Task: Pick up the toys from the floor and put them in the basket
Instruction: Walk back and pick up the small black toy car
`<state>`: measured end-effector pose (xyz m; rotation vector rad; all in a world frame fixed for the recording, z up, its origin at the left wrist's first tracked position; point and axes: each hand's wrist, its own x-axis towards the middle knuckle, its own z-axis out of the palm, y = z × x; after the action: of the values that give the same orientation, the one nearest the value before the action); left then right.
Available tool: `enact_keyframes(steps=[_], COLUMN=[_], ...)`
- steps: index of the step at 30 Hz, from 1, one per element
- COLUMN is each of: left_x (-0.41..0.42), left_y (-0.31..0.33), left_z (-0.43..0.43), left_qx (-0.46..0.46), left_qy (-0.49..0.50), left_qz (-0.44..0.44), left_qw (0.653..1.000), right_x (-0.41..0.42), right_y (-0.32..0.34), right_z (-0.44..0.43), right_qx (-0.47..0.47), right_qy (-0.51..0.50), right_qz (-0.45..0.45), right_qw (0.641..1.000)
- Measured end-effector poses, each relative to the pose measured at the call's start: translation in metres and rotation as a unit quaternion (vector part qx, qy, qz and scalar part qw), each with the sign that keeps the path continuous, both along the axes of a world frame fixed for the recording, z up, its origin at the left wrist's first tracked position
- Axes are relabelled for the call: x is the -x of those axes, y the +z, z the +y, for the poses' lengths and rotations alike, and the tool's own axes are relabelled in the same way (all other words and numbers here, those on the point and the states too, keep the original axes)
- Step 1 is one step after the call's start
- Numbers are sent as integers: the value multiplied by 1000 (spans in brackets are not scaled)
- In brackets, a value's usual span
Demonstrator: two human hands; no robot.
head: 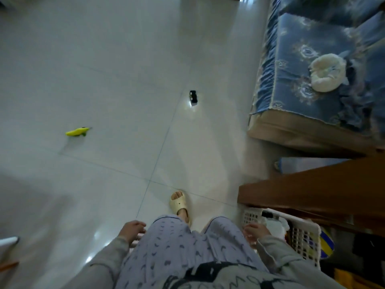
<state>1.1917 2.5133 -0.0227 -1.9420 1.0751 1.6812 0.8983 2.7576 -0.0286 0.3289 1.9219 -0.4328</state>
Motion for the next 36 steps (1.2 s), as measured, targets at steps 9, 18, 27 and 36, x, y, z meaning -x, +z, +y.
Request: enact_keyframes(steps=[9,18,27,36], left_x=[82,102,146,270], left_y=[32,6,-1,7], left_z=[-157,-188,-256,-383], left_qx=[63,-1,-6,6], left_qy=[-57,-66,49,34], left_qz=[67,18,-41,-16], left_qw=[994,998,998,999], right_x=[27,90,220,301], right_y=[-1,-17,14,11], right_z=[-103,-214,-372,-464], right_qx=[5,10,78,81], right_qy=[36,31,80,111], right_qz=[52,1,-3,-11], right_qw=[998,999,994,990])
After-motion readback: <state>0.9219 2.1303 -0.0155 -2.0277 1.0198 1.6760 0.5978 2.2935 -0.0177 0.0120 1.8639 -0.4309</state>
